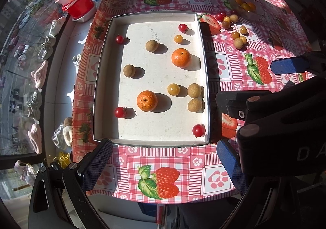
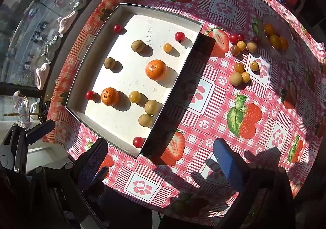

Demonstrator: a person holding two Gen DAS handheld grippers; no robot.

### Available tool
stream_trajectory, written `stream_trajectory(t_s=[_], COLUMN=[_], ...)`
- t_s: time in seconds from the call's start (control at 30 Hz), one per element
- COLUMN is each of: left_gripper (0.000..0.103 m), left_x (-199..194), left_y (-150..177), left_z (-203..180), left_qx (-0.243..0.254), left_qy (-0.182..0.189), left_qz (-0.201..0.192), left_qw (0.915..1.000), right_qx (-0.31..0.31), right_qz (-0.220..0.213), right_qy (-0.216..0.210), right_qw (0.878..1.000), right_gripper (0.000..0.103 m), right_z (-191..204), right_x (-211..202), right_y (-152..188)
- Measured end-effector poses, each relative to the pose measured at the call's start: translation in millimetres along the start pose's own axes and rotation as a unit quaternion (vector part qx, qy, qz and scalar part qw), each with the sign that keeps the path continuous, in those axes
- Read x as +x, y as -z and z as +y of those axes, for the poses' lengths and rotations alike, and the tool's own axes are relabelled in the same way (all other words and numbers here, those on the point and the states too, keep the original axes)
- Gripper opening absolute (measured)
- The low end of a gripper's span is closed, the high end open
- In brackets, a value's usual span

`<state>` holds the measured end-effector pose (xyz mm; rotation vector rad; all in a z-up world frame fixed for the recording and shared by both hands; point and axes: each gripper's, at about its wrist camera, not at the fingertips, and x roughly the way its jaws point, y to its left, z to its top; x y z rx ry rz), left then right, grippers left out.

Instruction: Organize fruits

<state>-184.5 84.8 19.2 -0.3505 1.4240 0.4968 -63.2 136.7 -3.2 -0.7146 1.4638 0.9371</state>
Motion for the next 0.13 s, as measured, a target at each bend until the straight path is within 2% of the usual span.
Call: stream_trajectory(t_s=[0.13], left_gripper=[0.102], left_x=[2.6], left_y=[0.6], left_z=[2.4], left_qx=[-0.005], left_qy=[0.000], left_qz=[0.006], left_qw=[1.0000], right_qx=[0.001], right_qz=[0.000], right_qy=[0.001], right_qw=[1.000], right_gripper=[0.103], right_z=[0.6], right_x=[0.1], right_y=[0.0])
